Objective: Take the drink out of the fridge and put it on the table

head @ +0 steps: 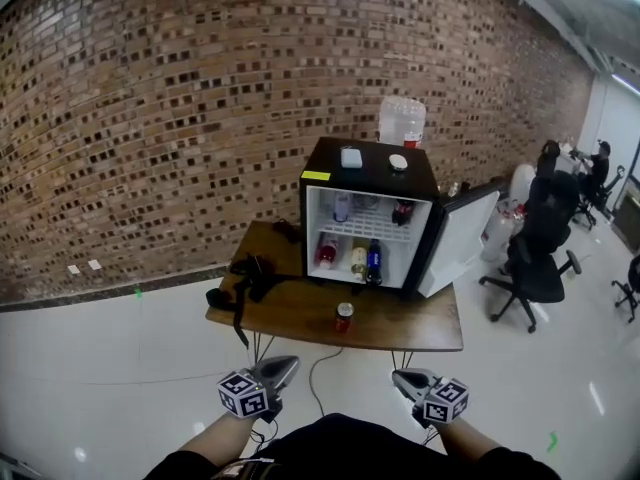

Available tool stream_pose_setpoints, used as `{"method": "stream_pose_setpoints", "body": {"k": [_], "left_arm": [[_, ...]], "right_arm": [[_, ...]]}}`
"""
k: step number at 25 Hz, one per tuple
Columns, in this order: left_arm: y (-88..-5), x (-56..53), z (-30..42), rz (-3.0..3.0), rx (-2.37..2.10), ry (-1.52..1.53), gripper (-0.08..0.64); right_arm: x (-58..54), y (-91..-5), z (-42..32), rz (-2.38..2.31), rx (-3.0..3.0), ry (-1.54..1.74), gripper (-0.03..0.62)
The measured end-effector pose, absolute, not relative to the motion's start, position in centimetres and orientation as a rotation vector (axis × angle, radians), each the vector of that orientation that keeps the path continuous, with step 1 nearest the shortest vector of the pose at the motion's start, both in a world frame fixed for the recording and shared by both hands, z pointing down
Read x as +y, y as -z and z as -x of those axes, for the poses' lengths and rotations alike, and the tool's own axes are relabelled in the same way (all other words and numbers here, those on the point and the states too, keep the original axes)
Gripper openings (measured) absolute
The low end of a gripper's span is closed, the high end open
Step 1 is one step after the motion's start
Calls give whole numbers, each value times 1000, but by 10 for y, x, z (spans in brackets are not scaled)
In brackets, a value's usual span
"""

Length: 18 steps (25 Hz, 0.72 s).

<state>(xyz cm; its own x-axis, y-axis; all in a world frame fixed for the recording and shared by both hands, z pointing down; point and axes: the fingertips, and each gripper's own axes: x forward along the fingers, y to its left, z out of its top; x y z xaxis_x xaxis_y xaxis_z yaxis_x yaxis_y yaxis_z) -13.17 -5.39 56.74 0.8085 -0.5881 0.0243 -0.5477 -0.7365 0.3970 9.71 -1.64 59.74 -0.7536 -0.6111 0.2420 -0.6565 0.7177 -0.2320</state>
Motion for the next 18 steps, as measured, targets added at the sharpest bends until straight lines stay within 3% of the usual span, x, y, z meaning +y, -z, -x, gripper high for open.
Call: {"method": "stream_pose_setpoints", "body": {"k": [6,18], "left_arm": [[-571,-27,90,-2656,-828,80,-9],[-560,-5,135,-2703,-770,29,-9]], "right_arm": [[-3,-612,-134,-1025,-2782,-497,-5],[18,-600,-104,-1141,-2819,-528,-6]]}}
